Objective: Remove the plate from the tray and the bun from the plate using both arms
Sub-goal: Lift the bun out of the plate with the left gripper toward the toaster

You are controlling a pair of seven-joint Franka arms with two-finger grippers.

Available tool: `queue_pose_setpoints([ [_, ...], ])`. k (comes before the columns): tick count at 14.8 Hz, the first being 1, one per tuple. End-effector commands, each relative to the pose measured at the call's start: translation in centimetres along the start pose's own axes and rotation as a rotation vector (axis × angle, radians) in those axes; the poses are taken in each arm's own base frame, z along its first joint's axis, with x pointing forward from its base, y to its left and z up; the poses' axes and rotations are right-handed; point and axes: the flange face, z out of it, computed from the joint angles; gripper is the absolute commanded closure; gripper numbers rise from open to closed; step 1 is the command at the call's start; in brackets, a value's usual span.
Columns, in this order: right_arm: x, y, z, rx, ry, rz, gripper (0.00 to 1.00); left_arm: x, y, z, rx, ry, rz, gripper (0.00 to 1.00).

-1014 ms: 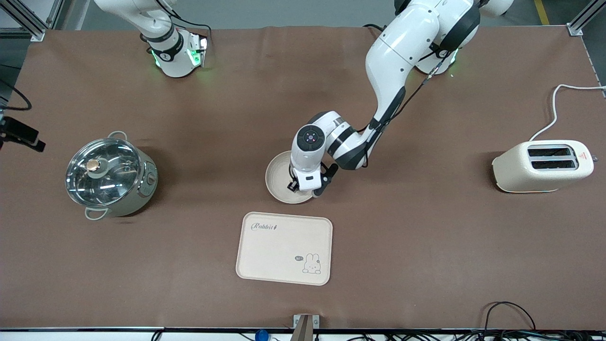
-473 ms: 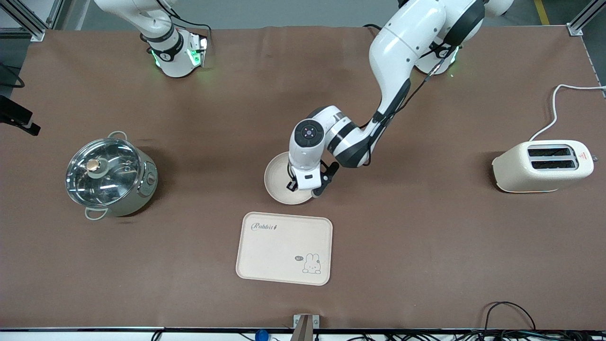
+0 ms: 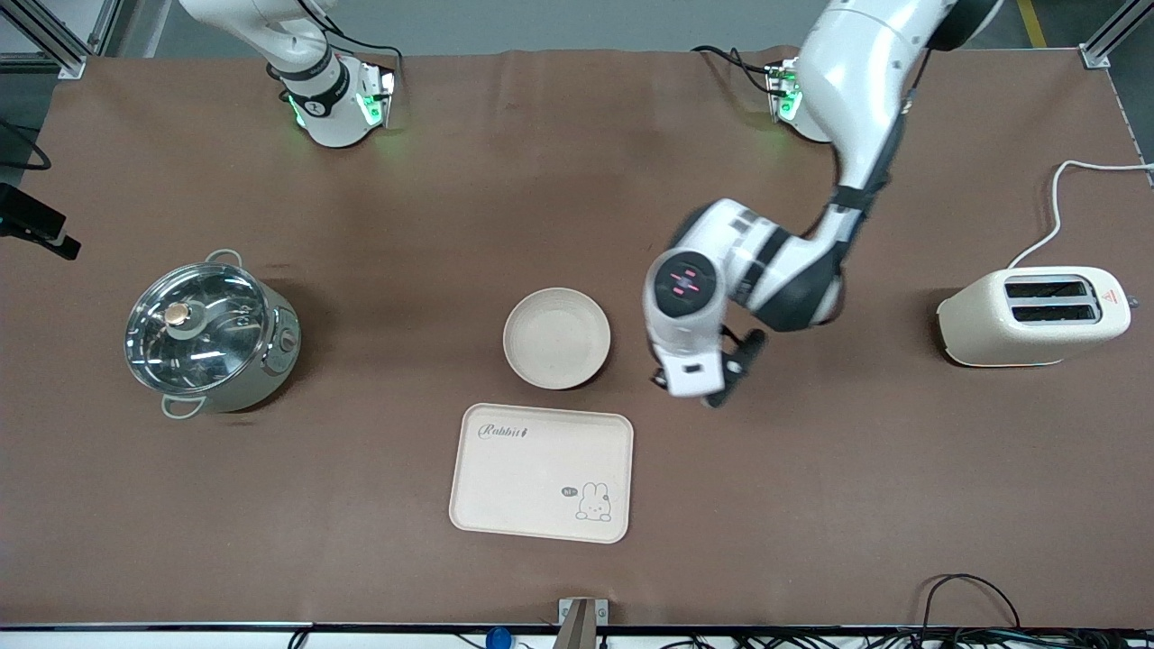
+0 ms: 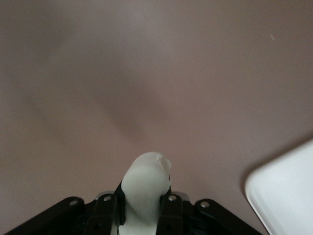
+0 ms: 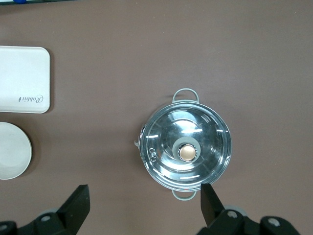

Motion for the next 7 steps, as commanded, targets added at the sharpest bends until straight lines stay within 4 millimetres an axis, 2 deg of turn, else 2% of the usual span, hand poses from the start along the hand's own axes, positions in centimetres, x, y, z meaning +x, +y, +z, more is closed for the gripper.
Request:
queue_pose_setpoints([
  [1, -0.5, -0.2, 0.1, -0.008, -0.004, 0.019, 0.0, 6.2, -3.6, 1.9, 0.054, -0.017, 0.062, 0.73],
  [5, -0.4, -0.3, 0.1, -0.008, -0.004, 0.013, 0.0, 11.5, -6.0, 7.3, 0.113, -0.072, 0.094, 0.72],
  [7, -0.4, -0.5, 0.2, -0.008, -0.007, 0.012, 0.0, 12.2, -6.8, 10.1, 0.113, -0.092, 0.093, 0.71],
])
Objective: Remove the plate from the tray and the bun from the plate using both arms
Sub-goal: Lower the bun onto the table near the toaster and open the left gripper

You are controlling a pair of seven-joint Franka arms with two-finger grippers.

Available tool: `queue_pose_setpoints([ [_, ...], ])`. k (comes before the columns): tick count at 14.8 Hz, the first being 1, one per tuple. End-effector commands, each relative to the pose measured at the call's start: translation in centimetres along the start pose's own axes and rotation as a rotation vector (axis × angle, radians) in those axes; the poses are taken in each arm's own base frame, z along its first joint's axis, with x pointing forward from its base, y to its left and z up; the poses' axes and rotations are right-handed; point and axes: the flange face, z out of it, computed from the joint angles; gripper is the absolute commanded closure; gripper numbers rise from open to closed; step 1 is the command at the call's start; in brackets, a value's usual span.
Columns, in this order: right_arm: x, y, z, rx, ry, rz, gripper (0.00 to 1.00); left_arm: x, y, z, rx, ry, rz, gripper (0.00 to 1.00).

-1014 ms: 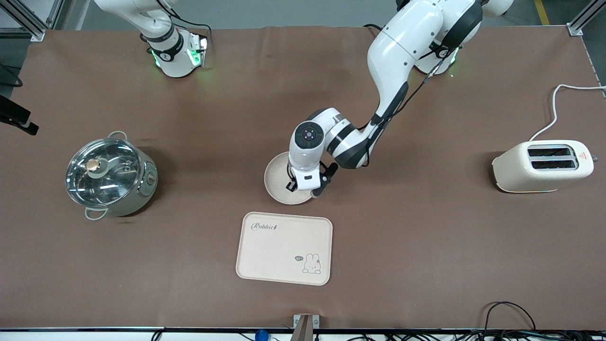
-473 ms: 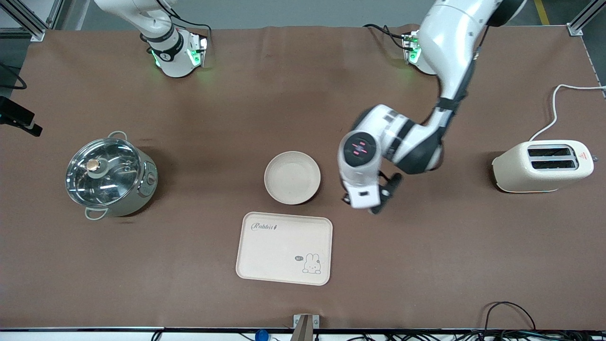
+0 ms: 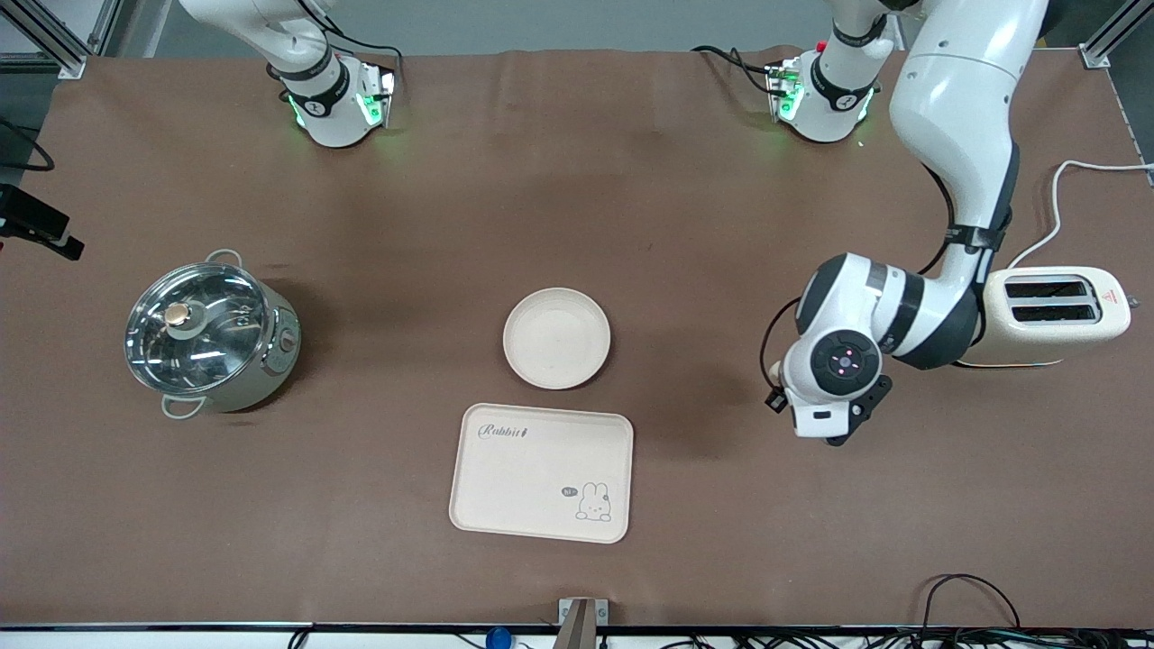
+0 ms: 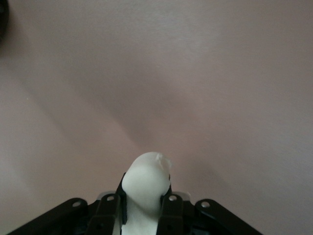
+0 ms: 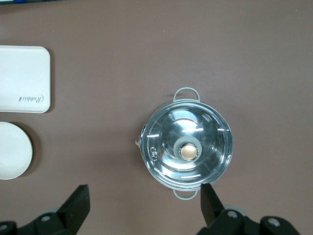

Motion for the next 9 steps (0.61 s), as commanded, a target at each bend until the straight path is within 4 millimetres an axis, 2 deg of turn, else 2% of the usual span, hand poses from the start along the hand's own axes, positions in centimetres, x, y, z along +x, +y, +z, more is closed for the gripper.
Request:
queue_pose_setpoints([
  [1, -0.4, -0.4, 0.1, -0.008, -0.003, 0.007, 0.0, -0.1, -0.5, 3.3, -0.024, -0.008, 0.016, 0.68],
  [2, -0.4, -0.6, 0.2, -0.01, -0.006, 0.004, 0.0, 0.2, -0.8, 4.5, -0.044, -0.008, 0.011, 0.67],
  [3, -0.5, -1.1, 1.1, -0.009, -0.026, -0.005, 0.0, 0.5, -1.0, 5.6, -0.055, -0.007, 0.01, 0.66],
  [5, -1.5, -1.3, 2.3, -0.002, -0.051, -0.012, 0.0, 1.4, -1.5, 7.3, -0.048, -0.014, 0.003, 0.65],
  [6, -2.0, -1.2, 2.9, -0.001, -0.06, -0.011, 0.0, 2.1, -1.8, 7.8, -0.045, -0.02, -0.007, 0.61],
  [7, -2.4, -1.2, 2.9, 0.003, -0.053, -0.013, 0.0, 2.3, -1.9, 7.9, -0.043, -0.02, -0.005, 0.47],
  [9, -2.8, -0.9, 3.0, -0.013, -0.046, -0.015, 0.0, 2.6, -1.9, 7.4, -0.055, -0.015, -0.007, 0.11],
])
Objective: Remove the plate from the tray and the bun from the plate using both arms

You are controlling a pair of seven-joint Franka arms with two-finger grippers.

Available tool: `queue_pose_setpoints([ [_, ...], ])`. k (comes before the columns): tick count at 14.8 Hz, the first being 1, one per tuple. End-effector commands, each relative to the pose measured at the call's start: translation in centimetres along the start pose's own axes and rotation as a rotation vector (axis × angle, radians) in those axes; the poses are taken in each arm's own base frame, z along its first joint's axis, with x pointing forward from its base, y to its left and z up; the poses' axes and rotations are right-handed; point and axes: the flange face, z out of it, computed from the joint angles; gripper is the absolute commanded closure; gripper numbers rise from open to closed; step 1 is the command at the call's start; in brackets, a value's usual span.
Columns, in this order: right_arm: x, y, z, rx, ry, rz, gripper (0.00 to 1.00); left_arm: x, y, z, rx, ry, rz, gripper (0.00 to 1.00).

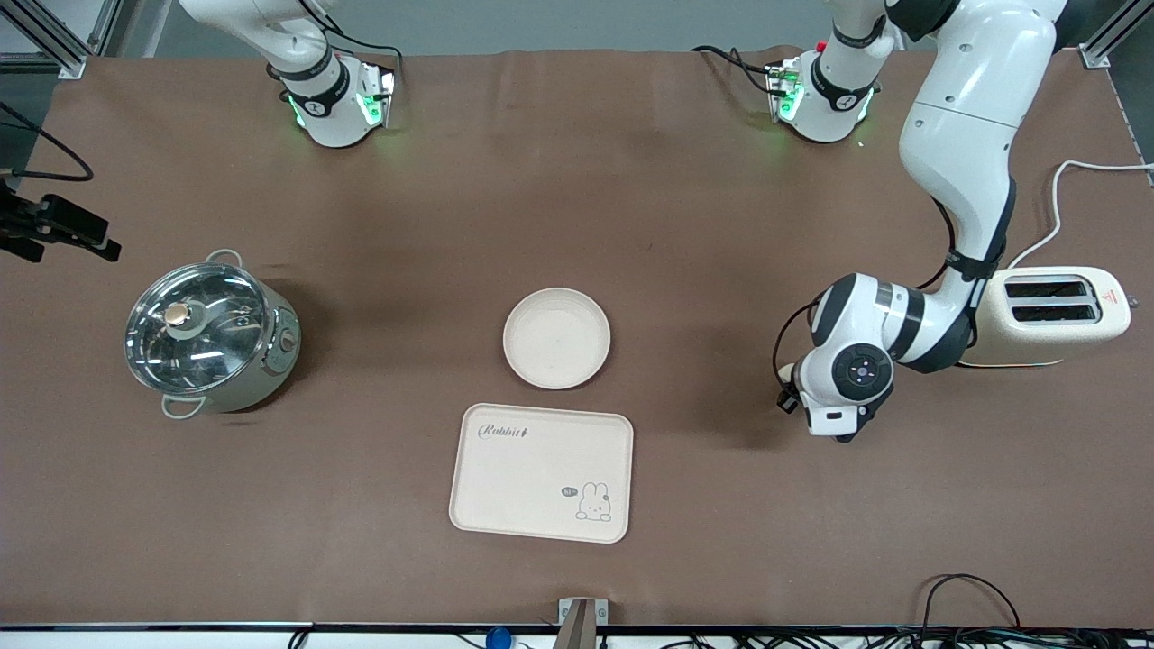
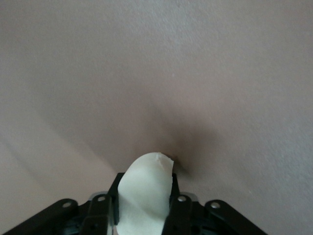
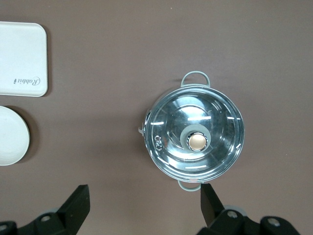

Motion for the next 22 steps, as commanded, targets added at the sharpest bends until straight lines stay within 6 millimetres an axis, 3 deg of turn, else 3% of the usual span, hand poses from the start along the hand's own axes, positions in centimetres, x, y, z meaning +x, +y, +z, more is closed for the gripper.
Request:
queue_pose_setpoints([
  [1, -2.0, 0.0, -0.4, -0.027, 0.021, -0.002, 0.0, 0.1, -0.1, -1.7, -0.024, 0.023, 0.013, 0.03],
  [2, -1.9, 0.1, -0.5, -0.048, 0.025, -0.005, 0.0, 0.1, 0.0, -2.6, -0.032, 0.03, 0.012, 0.01],
  [4, -1.8, -0.2, -0.9, -0.112, 0.029, -0.023, 0.0, 0.6, 0.1, -6.4, -0.081, 0.062, 0.003, 0.0],
  [8, -1.8, -0.5, -1.0, -0.116, 0.03, -0.023, 0.0, 2.3, -1.2, -17.4, -0.105, 0.11, 0.076, 0.0],
  [12, -1.8, -0.1, -0.9, -0.102, 0.028, -0.012, 0.0, 1.8, -4.4, -26.4, -0.147, 0.189, 0.302, 0.0],
  [17, -1.8, -0.4, -0.8, -0.101, 0.025, -0.017, 0.0, 0.9, -12.0, -35.4, -0.103, 0.241, 0.588, 0.0],
  [20, -1.8, -0.4, -0.8, -0.101, 0.023, -0.017, 0.0, -0.6, -17.2, -40.6, -0.102, 0.255, 0.744, 0.0],
  [22, -1.9, -0.4, -0.8, -0.101, 0.022, -0.016, 0.0, -0.2, -20.3, -42.2, -0.135, 0.217, 0.798, 0.0],
])
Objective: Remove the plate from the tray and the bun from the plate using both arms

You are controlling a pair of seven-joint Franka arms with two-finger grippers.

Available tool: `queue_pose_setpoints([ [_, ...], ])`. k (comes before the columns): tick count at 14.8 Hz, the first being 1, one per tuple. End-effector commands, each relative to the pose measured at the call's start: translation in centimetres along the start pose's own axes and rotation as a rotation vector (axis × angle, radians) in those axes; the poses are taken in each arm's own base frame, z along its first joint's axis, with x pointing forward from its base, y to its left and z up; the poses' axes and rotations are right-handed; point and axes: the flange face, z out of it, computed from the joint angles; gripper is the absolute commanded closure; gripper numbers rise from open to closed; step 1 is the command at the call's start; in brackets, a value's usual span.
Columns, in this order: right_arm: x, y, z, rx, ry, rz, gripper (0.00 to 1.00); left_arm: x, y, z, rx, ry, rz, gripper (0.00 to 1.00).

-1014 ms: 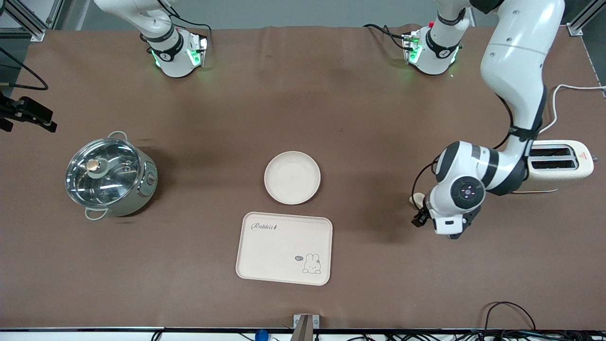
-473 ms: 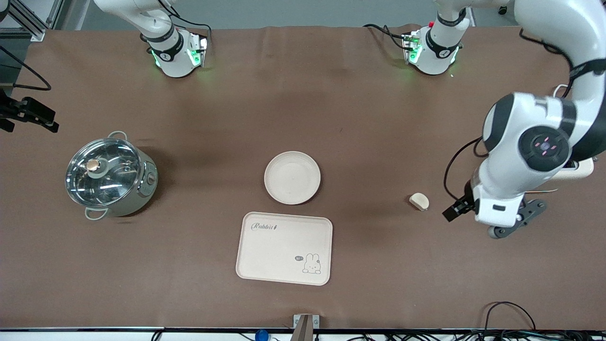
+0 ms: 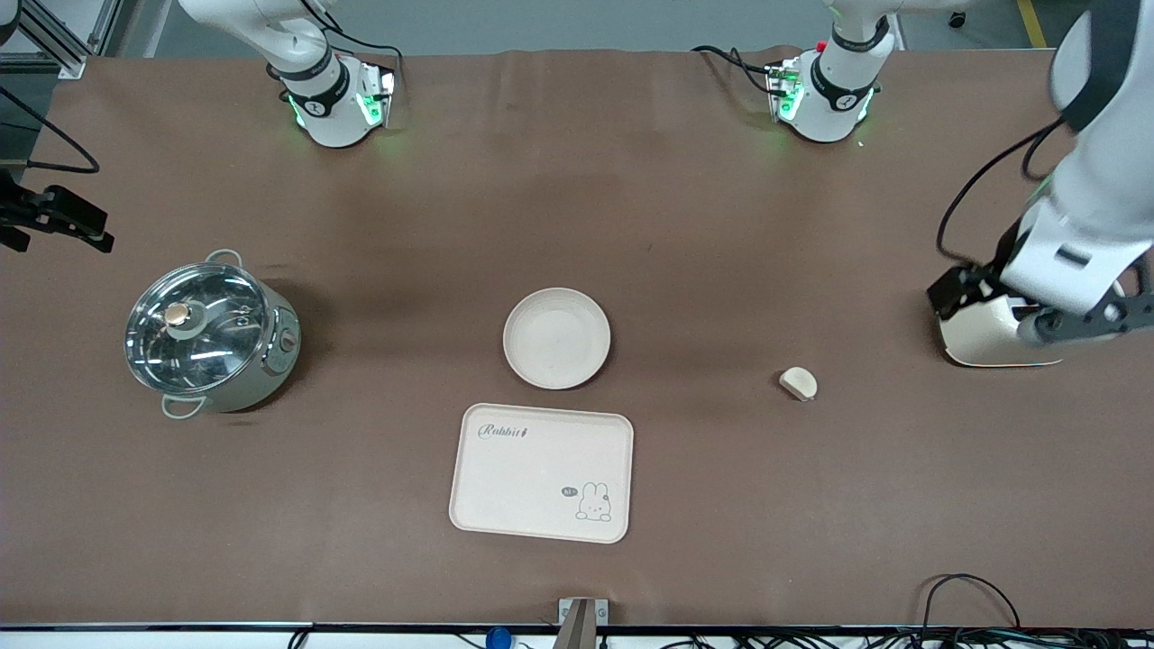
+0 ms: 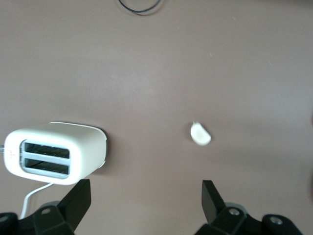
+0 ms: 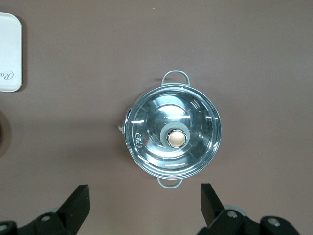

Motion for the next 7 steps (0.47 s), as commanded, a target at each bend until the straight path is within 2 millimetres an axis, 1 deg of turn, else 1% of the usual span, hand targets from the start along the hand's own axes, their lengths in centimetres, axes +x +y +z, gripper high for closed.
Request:
queue_pose_setpoints([
  [1, -0.9, -0.2, -0.2, -0.002, 0.008, 0.01, 0.0, -2.4, -2.5, -2.7, -0.053, -0.022, 0.079, 0.0],
  [4, -0.9, -0.3, -0.3, -0.003, 0.009, 0.007, 0.0, -4.7, -3.1, -5.5, -0.052, -0.007, 0.142, 0.0],
  [6, -0.8, -0.3, -0.3, -0.003, 0.011, 0.007, 0.0, -6.9, -3.2, -6.0, -0.08, -0.028, 0.161, 0.0],
  [7, -0.8, -0.3, -0.3, -0.003, 0.012, 0.007, 0.0, -8.2, -4.2, -5.9, -0.096, -0.037, 0.158, 0.0],
])
